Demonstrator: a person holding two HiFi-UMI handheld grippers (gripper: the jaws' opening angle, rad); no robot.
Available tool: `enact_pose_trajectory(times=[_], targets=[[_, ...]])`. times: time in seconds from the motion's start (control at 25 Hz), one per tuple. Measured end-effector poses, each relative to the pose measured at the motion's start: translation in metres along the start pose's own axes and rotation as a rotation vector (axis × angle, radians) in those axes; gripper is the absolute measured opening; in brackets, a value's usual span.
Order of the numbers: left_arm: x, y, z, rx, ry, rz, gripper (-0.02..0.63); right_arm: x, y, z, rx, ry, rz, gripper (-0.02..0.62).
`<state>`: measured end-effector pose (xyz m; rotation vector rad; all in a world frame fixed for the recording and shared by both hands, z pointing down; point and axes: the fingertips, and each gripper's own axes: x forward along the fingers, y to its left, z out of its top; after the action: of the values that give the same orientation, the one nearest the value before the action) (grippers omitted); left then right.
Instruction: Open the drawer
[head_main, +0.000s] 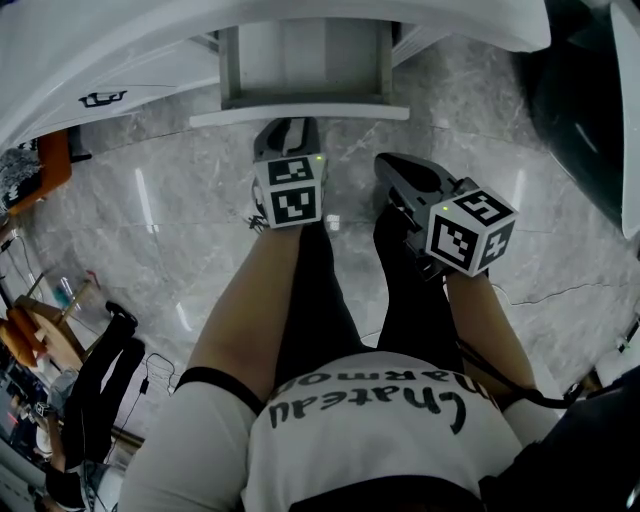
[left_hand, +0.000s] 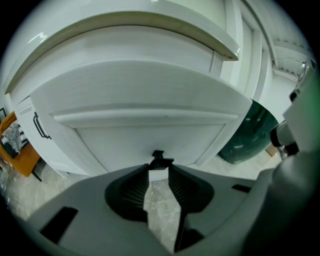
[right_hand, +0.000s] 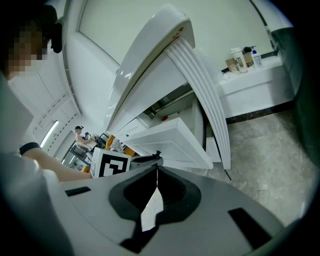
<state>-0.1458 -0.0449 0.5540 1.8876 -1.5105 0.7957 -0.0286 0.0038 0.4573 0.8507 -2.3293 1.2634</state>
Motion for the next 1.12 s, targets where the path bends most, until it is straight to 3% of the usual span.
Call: enact_pose_trajectory(times=[1.12], targets=[[-0.022,-0.010,-0.035,-0.016,0.056,-0.026,0.123,0.002,0.016,0.001,-0.018,0.025,0.028,0.012]])
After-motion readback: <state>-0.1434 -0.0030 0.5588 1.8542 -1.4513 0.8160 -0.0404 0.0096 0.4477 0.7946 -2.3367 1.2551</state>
